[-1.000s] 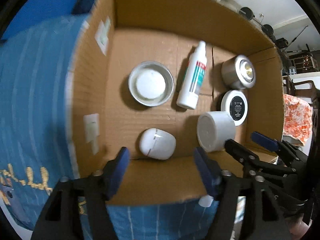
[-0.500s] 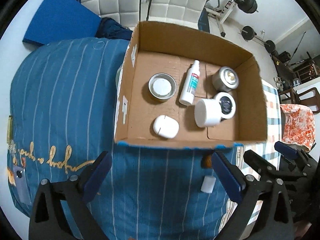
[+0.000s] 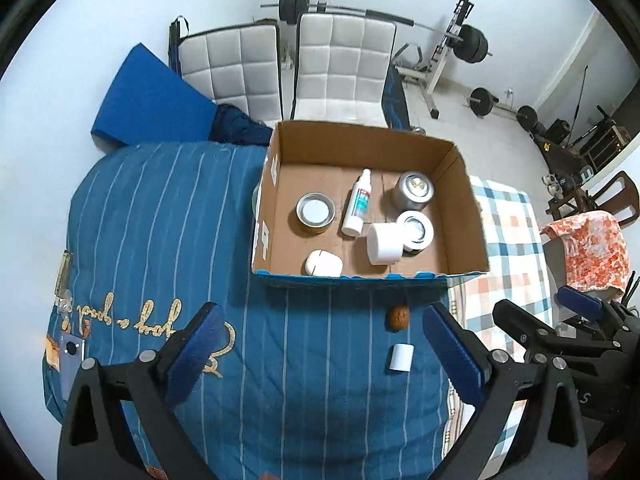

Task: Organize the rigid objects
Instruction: 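Grasp the small white cylinder with the right tool while the left tool grasps the walnut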

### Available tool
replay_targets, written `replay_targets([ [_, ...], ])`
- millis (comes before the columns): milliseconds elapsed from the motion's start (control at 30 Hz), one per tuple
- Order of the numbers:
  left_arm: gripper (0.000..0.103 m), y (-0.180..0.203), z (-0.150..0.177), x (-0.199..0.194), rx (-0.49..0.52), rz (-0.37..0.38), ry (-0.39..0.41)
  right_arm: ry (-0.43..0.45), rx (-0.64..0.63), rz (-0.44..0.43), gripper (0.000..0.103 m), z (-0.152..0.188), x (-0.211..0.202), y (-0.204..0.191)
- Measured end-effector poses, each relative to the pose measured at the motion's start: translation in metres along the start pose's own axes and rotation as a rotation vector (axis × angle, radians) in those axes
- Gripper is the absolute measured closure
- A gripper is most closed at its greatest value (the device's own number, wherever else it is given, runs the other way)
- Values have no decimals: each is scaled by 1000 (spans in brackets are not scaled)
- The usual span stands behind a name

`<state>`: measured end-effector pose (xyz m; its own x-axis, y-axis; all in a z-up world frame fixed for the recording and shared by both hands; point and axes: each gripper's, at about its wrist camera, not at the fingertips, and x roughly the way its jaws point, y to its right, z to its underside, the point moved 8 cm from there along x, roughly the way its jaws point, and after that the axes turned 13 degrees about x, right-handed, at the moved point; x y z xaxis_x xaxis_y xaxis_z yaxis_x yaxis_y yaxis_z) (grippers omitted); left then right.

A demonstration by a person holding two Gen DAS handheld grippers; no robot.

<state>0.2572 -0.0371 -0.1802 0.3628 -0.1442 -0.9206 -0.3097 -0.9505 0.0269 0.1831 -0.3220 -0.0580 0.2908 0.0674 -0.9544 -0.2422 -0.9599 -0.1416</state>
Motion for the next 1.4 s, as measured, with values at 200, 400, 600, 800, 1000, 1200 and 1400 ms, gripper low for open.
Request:
replay_targets([
  [200,1,9,2,-21,0,7,45,34,8,-20,0,5,-28,7],
  [400,1,6,21,0,-16,-38,4,-67,52,-32,0,28,10,15],
  [600,1,0,68,80,-12,-96,-155,-331,147,-41,4,82,129,24],
  [800,1,-3,107,147,-39,-73,-295,-477,227,15,41,126,218,33],
  [1000,1,2,111,166,-49,-21,-323,-461,243,58,69,138,235,43],
  [1200,1,42,91,176,11,41,-286,-389,287,88,69,128,207,98],
  [1400,11,100,66,207,85,84,-291,-367,341,83,68,123,192,151],
])
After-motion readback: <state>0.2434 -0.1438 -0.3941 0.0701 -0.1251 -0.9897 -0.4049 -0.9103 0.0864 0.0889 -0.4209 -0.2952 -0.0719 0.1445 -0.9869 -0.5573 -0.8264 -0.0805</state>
